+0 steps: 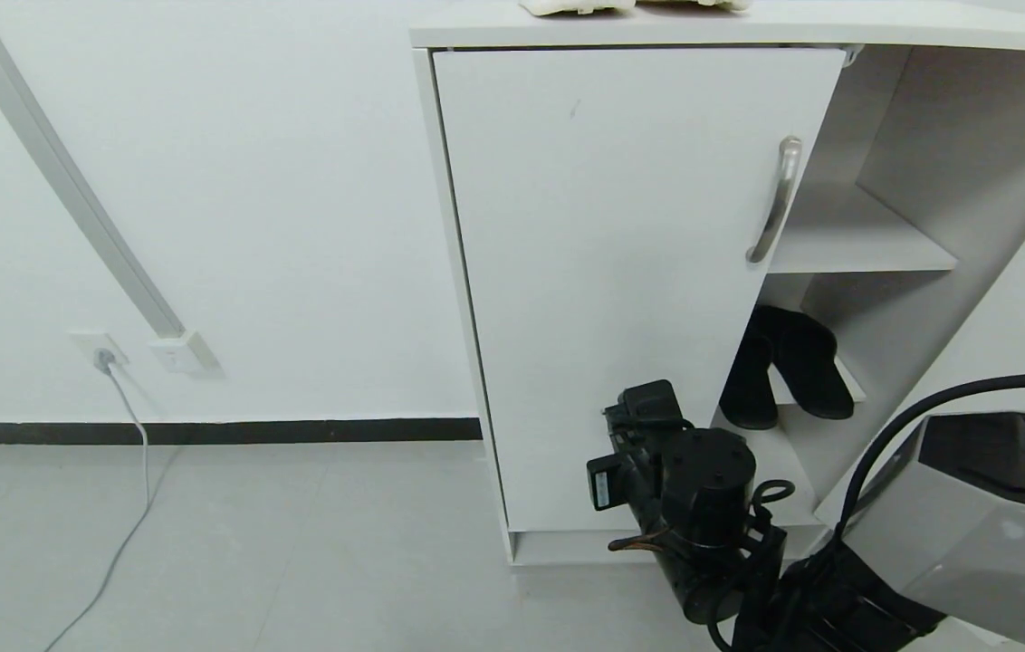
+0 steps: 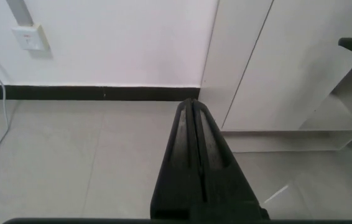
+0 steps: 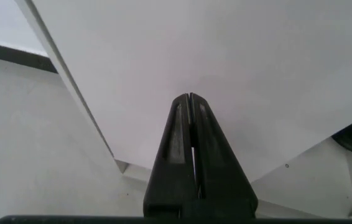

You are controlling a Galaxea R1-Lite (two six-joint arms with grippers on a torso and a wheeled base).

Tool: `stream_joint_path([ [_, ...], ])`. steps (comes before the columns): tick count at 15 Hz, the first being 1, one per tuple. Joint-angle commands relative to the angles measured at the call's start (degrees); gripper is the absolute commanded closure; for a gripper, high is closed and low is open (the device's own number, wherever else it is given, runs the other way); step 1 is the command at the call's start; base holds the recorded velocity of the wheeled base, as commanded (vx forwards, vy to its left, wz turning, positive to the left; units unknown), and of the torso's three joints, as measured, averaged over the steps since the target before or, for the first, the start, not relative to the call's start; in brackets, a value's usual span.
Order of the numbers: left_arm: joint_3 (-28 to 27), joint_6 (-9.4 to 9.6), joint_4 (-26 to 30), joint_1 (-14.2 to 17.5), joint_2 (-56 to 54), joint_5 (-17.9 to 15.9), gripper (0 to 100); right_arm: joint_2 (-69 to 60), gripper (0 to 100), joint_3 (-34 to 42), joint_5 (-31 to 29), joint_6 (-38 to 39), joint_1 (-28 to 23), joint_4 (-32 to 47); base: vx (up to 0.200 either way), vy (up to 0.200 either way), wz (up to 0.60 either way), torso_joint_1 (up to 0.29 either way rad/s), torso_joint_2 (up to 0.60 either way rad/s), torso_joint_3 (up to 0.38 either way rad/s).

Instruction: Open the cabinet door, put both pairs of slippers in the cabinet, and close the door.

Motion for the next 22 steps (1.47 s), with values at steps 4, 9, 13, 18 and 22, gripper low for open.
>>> stream_joint_path([
  [4, 0.0, -0.01, 0.0, 0.0, 0.1, 0.0, 100, 0.1, 100, 0.1, 0.1, 0.1, 0.1, -0.3, 0.0, 0.0, 0.0, -0.001, 0.0, 0.065],
  [9, 0.0, -0.01, 0.0, 0.0, 0.1, 0.0, 100, 0.1, 100, 0.7, 0.0, -0.1, -1.0, -0.7, 0.0, 0.0, 0.0, 0.001, 0.0, 0.193],
  [13, 0.1, -0.01, 0.0, 0.0, 0.1, -0.1, 100, 0.2, 100, 1.7, 1.1, -2.8, -1.5, -2.3, 0.0, 0.0, 0.0, -0.001, 0.0, 0.179],
  [18, 0.0, 0.08, 0.0, 0.0, 0.1, -0.1, 100, 0.7, 100, 4.4, 6.7, -3.7, -1.9, -6.8, 0.0, 0.0, 0.0, 0.0, 0.0, 0.0],
  [22, 0.0, 0.08, 0.0, 0.0, 0.1, -0.1, 100, 0.9, 100, 5.5, 8.9, -4.6, -1.5, -9.8, 0.0, 0.0, 0.0, 0.0, 0.0, 0.0],
])
